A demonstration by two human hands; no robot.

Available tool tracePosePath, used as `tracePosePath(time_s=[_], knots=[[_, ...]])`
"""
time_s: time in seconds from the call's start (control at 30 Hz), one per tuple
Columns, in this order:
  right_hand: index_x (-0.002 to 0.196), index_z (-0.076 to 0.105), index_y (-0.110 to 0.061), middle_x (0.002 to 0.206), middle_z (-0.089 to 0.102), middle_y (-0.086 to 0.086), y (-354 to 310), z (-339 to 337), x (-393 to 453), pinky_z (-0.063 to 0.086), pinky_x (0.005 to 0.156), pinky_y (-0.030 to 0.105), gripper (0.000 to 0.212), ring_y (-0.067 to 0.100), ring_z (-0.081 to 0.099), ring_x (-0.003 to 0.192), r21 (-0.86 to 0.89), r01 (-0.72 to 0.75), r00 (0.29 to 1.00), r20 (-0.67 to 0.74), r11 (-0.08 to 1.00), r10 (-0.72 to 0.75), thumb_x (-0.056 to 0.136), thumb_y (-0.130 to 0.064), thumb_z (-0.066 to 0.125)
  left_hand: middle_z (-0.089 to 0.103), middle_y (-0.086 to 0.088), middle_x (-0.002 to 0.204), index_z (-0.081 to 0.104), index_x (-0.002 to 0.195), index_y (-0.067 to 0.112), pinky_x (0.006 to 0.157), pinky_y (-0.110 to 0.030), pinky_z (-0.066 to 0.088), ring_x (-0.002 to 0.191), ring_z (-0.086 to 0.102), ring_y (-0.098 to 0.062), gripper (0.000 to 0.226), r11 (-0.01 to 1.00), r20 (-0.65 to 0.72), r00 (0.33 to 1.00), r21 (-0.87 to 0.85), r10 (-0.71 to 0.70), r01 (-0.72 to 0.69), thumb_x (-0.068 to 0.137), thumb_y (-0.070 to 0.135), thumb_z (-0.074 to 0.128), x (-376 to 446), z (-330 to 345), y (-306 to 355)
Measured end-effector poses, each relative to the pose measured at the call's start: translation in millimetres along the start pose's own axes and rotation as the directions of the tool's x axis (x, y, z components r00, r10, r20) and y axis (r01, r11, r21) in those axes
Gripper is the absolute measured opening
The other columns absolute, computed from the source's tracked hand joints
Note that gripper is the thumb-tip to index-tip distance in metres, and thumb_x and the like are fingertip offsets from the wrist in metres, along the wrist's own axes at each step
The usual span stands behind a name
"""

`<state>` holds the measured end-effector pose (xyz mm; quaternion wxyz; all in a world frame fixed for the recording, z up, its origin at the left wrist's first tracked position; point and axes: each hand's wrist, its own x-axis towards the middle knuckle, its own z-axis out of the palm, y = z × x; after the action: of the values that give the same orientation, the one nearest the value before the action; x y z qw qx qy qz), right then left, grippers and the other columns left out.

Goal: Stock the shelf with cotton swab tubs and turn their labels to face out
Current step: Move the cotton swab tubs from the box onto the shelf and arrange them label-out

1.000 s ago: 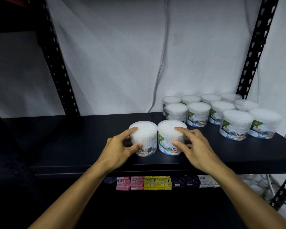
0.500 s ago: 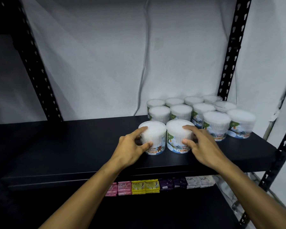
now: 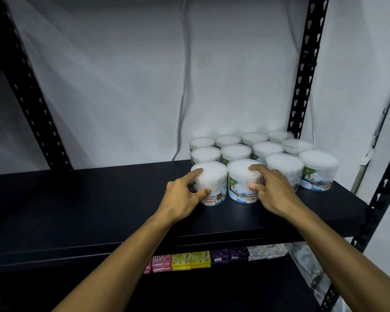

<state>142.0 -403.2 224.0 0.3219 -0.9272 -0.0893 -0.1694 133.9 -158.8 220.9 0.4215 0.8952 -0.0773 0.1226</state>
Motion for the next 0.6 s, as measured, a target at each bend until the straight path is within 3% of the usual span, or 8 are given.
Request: tracePosePath(time_s=[0.07,0.17,0.3,0.47,0.6], knots=[[0.129,0.05,-0.023,0.106,0.036,0.006,0.4,1.3,1.4,0.033,0.074,0.003,0.046,0.011,0.051,0.084,0.007,-0.012,1.0,-0.018,1.0,0.012,0.088,-0.001,0.055,0.065,-0.006,0.121,0.051,0.139,0.035,0.1,-0.021,0.044,0.097,0.062,-0.004,0.062,1.0,0.003,1.0,0.009,0.011,-0.011,0.082,0.037,0.076,2.3,0.5,0.4],[0.13,0.051,-0.022,0.108,0.033,0.005,2.0,4.2,4.5,0.038,0.087,0.017,0.048,0.023,0.054,0.097,0.018,-0.018,0.999,-0.041,1.0,0.018,0.087,-0.001,0.054,0.065,-0.005,0.122,0.051,0.139,0.034,0.097,-0.018,0.043,0.1,0.061,-0.005,0.062,1.0,0.005,1.0,0.008,0.012,-0.012,0.082,0.037,0.076,4.9,1.8,0.6],[0.13,0.05,-0.022,0.109,0.032,0.005,0.6,3.3,5.1,0.032,0.081,0.013,0.047,0.017,0.048,0.09,-0.004,-0.015,0.998,-0.055,1.0,0.015,0.088,-0.001,0.054,0.065,-0.004,0.124,0.05,0.14,0.033,0.094,-0.014,0.041,0.111,0.06,-0.007,0.063,1.0,0.006,1.0,0.019,0.013,-0.013,0.083,0.036,0.075,7.1,2.7,0.3],[0.131,0.05,-0.02,0.112,0.031,0.005,-2.8,4.6,3.8,0.039,0.082,0.015,0.056,-0.001,0.05,0.073,0.016,0.002,0.998,-0.067,1.0,-0.001,0.082,0.008,0.048,0.065,-0.004,0.125,0.05,0.141,0.031,0.094,-0.012,0.038,0.114,0.059,-0.009,0.063,1.0,0.007,1.0,0.026,0.014,-0.014,0.083,0.035,0.075,9.0,3.4,1.2],[0.132,0.049,-0.019,0.112,0.032,0.006,-4.5,5.0,3.8,0.042,0.084,0.02,0.057,0.005,0.057,0.078,-0.002,0.0,0.997,-0.08,1.0,0.0,0.082,0.009,0.047,0.065,-0.005,0.124,0.051,0.14,0.031,0.098,-0.015,0.041,0.112,0.061,-0.009,0.063,0.999,0.003,1.0,0.034,0.02,-0.02,0.082,0.035,0.076,9.5,3.3,0.8]])
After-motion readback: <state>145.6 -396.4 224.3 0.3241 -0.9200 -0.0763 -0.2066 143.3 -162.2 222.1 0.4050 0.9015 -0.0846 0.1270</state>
